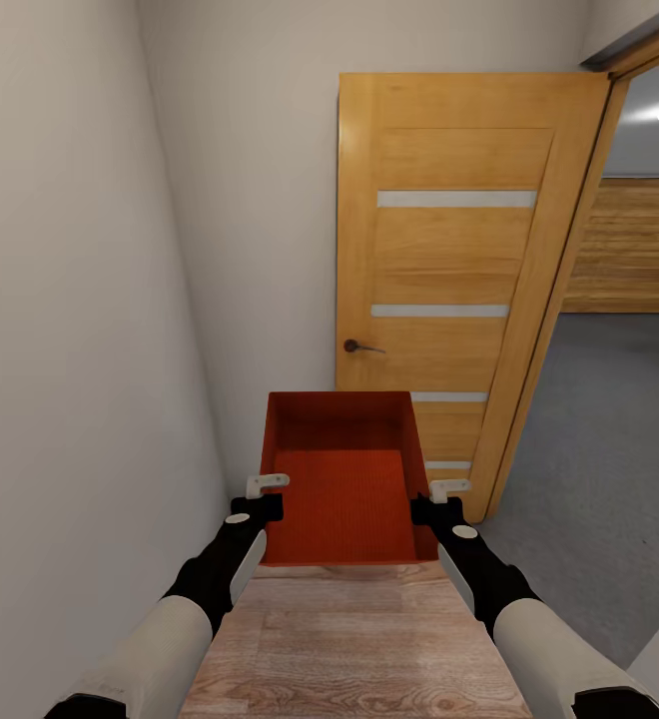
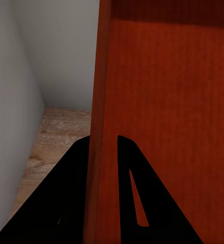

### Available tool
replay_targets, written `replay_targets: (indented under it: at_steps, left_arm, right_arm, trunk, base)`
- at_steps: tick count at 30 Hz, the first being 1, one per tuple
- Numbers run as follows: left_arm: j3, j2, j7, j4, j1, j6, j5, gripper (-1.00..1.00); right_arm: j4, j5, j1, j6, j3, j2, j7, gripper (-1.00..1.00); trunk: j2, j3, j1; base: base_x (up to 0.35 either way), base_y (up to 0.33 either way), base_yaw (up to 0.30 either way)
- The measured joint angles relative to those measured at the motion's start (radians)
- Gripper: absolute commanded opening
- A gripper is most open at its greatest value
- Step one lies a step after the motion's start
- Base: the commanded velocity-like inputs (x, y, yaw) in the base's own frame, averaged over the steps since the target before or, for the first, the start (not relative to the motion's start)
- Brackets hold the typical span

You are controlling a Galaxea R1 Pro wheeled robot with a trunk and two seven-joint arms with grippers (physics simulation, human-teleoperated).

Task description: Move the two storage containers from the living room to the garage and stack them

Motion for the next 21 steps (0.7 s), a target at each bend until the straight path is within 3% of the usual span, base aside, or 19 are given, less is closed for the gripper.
replay_targets:
  at_steps: [12, 21]
  left_arm:
    - [0.000, 0.000, 0.000, 0.000, 0.000, 0.000, 0.000, -1.00]
    - [0.000, 0.000, 0.000, 0.001, 0.000, 0.000, 0.001, -1.00]
  right_arm:
    - [0.000, -0.001, 0.000, 0.000, 0.001, 0.000, 0.000, -1.00]
    - [-0.001, 0.000, 0.000, 0.001, 0.000, 0.001, -0.002, -1.00]
  trunk:
    - [0.000, 0.000, 0.000]
    - [0.000, 0.000, 0.000]
  base:
    - [0.000, 0.000, -0.004]
    - [0.000, 0.000, -0.231]
